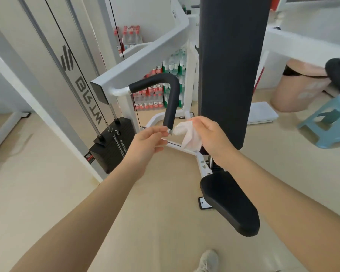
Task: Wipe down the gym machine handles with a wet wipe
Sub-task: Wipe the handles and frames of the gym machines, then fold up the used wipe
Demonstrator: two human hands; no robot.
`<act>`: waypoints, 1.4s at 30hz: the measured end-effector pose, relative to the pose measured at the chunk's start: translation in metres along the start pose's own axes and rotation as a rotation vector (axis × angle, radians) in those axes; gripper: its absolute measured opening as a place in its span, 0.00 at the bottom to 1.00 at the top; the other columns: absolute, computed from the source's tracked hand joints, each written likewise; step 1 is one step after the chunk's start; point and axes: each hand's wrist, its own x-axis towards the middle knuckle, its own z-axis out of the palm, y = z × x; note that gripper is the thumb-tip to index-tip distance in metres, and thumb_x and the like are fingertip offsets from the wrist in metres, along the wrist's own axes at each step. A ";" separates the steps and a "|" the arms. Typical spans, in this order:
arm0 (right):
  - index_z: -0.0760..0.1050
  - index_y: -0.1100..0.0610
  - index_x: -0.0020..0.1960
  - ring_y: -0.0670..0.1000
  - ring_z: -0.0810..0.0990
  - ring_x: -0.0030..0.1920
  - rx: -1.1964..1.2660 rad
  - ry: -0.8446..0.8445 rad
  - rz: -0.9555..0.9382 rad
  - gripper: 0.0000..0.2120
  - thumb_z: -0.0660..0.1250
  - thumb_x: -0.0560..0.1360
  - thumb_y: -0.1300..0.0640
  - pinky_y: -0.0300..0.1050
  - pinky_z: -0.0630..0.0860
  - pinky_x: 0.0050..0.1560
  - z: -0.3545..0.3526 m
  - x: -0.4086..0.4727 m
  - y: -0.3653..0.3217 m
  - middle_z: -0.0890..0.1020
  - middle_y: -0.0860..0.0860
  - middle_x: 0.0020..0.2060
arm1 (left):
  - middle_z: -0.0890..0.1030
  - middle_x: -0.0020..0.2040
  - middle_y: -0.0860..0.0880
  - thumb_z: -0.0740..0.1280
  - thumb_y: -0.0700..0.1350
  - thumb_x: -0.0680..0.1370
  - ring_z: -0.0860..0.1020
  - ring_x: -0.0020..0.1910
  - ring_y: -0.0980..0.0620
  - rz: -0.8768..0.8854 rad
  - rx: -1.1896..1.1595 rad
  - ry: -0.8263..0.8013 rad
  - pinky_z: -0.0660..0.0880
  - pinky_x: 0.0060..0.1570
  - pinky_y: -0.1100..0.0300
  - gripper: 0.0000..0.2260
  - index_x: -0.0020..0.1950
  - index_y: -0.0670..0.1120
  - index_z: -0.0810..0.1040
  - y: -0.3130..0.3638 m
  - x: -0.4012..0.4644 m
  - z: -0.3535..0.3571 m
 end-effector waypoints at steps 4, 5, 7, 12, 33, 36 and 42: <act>0.77 0.56 0.52 0.48 0.76 0.44 0.094 0.013 0.006 0.12 0.55 0.79 0.62 0.44 0.74 0.45 -0.041 -0.021 0.003 0.78 0.50 0.44 | 0.80 0.48 0.53 0.60 0.44 0.80 0.78 0.49 0.53 0.076 0.041 -0.189 0.75 0.51 0.58 0.09 0.54 0.54 0.78 0.016 -0.011 0.061; 0.78 0.57 0.52 0.51 0.77 0.46 0.137 0.011 0.002 0.13 0.55 0.76 0.65 0.47 0.75 0.46 -0.055 -0.027 0.005 0.79 0.53 0.45 | 0.80 0.46 0.54 0.61 0.44 0.79 0.79 0.48 0.54 0.095 0.050 -0.234 0.76 0.50 0.59 0.08 0.53 0.55 0.77 0.020 -0.014 0.078; 0.78 0.54 0.51 0.55 0.78 0.49 0.171 0.005 -0.013 0.16 0.55 0.72 0.67 0.51 0.76 0.50 -0.087 -0.038 0.013 0.80 0.56 0.48 | 0.81 0.45 0.53 0.62 0.44 0.78 0.80 0.46 0.54 0.137 0.071 -0.273 0.77 0.47 0.61 0.08 0.54 0.54 0.77 0.024 -0.018 0.113; 0.73 0.49 0.49 0.49 0.78 0.47 0.091 0.058 -0.023 0.15 0.59 0.75 0.69 0.37 0.76 0.40 -0.190 -0.063 0.059 0.78 0.51 0.46 | 0.83 0.49 0.49 0.64 0.44 0.77 0.81 0.50 0.52 0.177 0.154 -0.324 0.78 0.52 0.58 0.08 0.53 0.47 0.80 0.019 -0.026 0.217; 0.75 0.59 0.42 0.48 0.79 0.38 0.266 0.384 0.118 0.07 0.64 0.73 0.69 0.33 0.78 0.38 -0.697 -0.043 0.212 0.79 0.54 0.41 | 0.79 0.40 0.46 0.64 0.41 0.75 0.74 0.34 0.51 0.090 0.017 -0.302 0.73 0.40 0.57 0.05 0.40 0.47 0.70 0.068 0.061 0.773; 0.76 0.61 0.43 0.51 0.80 0.44 0.389 0.367 0.107 0.07 0.63 0.74 0.71 0.35 0.80 0.46 -0.759 0.007 0.236 0.80 0.57 0.43 | 0.77 0.38 0.48 0.66 0.41 0.74 0.72 0.31 0.53 0.123 0.054 -0.271 0.68 0.32 0.65 0.06 0.38 0.48 0.71 0.079 0.120 0.834; 0.76 0.63 0.38 0.55 0.80 0.46 0.454 0.405 0.198 0.11 0.59 0.76 0.70 0.44 0.78 0.53 -0.889 0.130 0.261 0.79 0.57 0.39 | 0.74 0.35 0.54 0.64 0.44 0.77 0.69 0.32 0.57 0.115 0.165 -0.286 0.65 0.30 0.69 0.05 0.43 0.47 0.78 0.113 0.239 0.942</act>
